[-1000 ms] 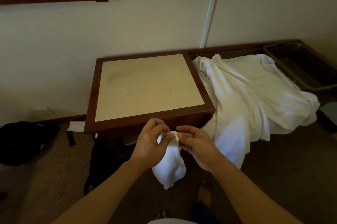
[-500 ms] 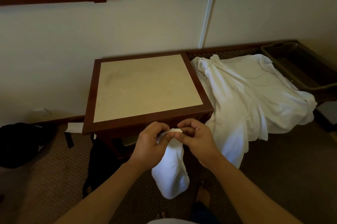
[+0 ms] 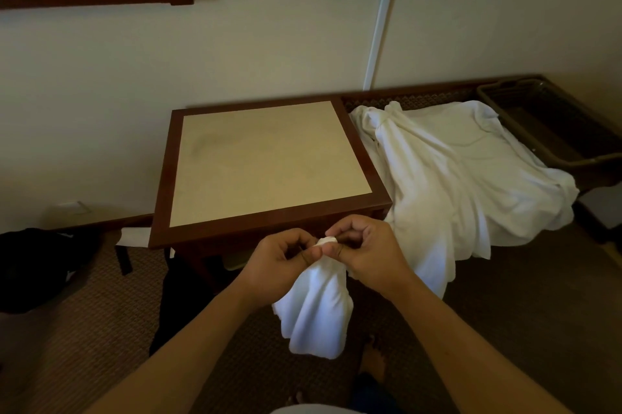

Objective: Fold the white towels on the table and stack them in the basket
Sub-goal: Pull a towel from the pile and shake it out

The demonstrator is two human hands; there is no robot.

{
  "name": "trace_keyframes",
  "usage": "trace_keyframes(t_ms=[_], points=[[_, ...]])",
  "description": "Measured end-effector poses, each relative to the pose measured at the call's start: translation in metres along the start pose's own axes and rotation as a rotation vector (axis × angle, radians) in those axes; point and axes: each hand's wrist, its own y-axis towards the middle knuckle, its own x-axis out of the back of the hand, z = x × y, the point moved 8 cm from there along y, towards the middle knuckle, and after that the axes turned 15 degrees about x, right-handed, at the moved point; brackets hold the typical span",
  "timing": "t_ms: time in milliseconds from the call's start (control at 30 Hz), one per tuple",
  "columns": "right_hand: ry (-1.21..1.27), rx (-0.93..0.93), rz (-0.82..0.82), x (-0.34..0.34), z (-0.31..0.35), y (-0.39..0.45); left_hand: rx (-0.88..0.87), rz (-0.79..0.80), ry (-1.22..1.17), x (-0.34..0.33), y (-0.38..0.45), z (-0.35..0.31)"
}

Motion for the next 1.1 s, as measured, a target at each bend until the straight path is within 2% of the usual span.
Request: trace_keyframes(t_ms=[167, 333, 600, 733, 867, 1100], points=[[-0.039, -0.007, -0.049, 0.003, -0.004, 0.003, -0.047, -0.052, 0.058, 0.002, 0.001, -0.007], [-0.041, 0.002, -0.032, 0.005, -0.004, 0.003, -0.137, -0.161, 0.195, -0.001, -0.004, -0.017], [-0.062, 0.005, -0.043, 0.001, -0.006, 0.003, -0.202, -0.268, 0.283, 0.000, -0.007, -0.019], [-0.040, -0.019, -0.050, -0.003, -0.007, 0.002, -0.303, -0.339, 0.340, 0.001, -0.010, -0.024], [-0.009, -0.031, -0.079, -0.004, -0.007, 0.001, -0.321, -0.348, 0.302, 0.005, -0.012, -0.020], [0.050, -0.136, -0.034, -0.007, -0.019, -0.004, -0.298, -0.319, 0.270, 0.005, -0.011, -0.006]])
